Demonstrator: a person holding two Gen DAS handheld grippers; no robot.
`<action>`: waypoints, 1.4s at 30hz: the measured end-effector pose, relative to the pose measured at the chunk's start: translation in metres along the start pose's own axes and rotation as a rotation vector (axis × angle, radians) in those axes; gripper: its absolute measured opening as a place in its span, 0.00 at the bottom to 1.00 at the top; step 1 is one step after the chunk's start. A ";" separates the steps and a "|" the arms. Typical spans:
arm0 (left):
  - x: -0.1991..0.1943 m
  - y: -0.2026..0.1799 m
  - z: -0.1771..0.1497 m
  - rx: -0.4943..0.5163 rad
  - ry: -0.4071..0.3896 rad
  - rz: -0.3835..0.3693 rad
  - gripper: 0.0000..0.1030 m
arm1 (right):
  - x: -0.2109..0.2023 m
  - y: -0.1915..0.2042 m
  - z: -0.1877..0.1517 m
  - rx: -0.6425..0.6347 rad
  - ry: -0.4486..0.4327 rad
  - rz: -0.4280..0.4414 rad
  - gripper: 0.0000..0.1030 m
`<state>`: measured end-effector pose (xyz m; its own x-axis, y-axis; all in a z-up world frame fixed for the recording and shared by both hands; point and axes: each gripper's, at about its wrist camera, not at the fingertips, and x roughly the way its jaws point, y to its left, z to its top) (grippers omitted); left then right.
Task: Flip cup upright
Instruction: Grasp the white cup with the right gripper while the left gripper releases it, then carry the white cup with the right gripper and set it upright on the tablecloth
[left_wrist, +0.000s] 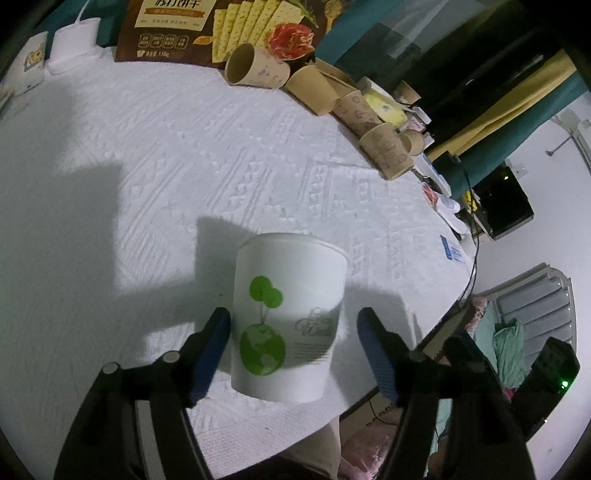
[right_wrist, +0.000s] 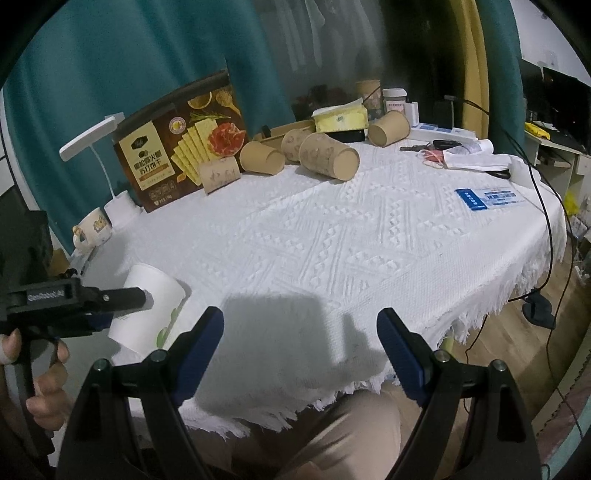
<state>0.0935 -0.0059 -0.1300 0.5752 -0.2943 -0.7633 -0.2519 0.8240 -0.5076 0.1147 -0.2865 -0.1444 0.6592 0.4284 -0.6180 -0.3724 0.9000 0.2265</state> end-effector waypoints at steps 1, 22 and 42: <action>-0.003 0.000 0.000 0.005 -0.009 -0.006 0.76 | 0.002 0.000 0.001 0.001 0.007 0.008 0.81; -0.121 0.075 -0.027 0.281 -0.407 0.379 0.79 | 0.089 0.122 0.053 -0.071 0.442 0.316 0.81; -0.122 0.126 -0.031 0.204 -0.380 0.301 0.79 | 0.142 0.145 0.044 -0.057 0.565 0.300 0.67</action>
<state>-0.0328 0.1185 -0.1129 0.7521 0.1350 -0.6450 -0.3144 0.9337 -0.1712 0.1832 -0.0915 -0.1660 0.0810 0.5383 -0.8388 -0.5314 0.7354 0.4206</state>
